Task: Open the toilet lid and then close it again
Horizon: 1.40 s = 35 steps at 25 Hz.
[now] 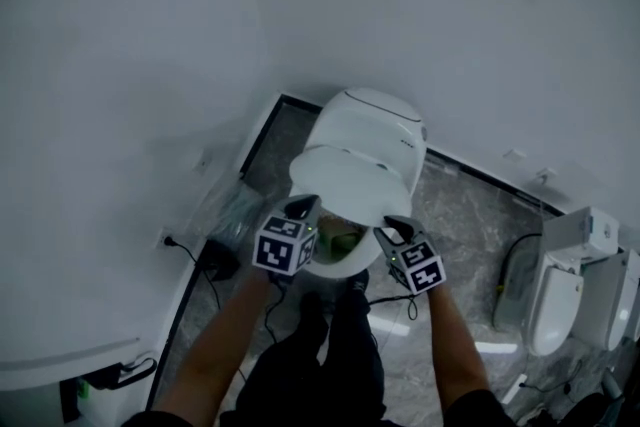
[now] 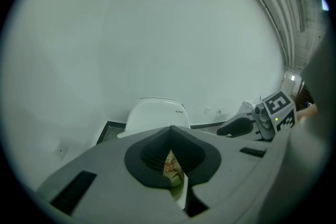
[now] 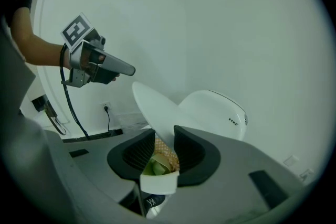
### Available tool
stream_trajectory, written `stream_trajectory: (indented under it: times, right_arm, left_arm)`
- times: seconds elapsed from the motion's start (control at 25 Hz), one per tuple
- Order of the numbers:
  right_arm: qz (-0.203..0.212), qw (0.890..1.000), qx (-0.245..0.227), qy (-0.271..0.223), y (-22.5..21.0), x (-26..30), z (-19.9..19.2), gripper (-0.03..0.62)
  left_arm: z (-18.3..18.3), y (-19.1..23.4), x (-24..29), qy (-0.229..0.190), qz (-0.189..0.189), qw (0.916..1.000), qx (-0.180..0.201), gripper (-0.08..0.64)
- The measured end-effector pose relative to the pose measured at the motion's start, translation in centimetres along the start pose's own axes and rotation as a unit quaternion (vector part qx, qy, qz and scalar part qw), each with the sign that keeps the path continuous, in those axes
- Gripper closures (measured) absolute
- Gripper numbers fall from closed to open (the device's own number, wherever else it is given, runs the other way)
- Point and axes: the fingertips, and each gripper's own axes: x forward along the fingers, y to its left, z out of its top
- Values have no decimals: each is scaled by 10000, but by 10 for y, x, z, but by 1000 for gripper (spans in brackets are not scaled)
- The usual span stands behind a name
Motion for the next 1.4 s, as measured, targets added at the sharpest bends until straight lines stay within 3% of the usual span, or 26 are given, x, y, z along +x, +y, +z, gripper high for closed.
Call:
stream_trajectory:
  times: [0.36,0.6,0.8,1.0,1.24,1.4]
  right_arm:
    - [-111,9994,-271,176,17,3,-17,474]
    - [-246,9982,-392,373,28,-2,-27,470]
    - [56,9999,68,125,42,-14,-21,483]
    - [29,9984,553,81,41,-1,-23,572]
    - [83,9929,1106,422,55,24,-50,577]
    - [200,9915,1177,519,64,34,-66,577]
  left_arm:
    - [-39,5,13,612,77,9975,340,554]
    - [-54,6,12,724,-111,9972,140,554]
    - [-68,5,9,749,-170,9970,67,554]
    - [-86,7,6,792,-217,9966,-87,554]
    - [-115,6,3,946,-137,9953,-145,554]
    - [-139,10,1,1068,-44,9939,-257,554]
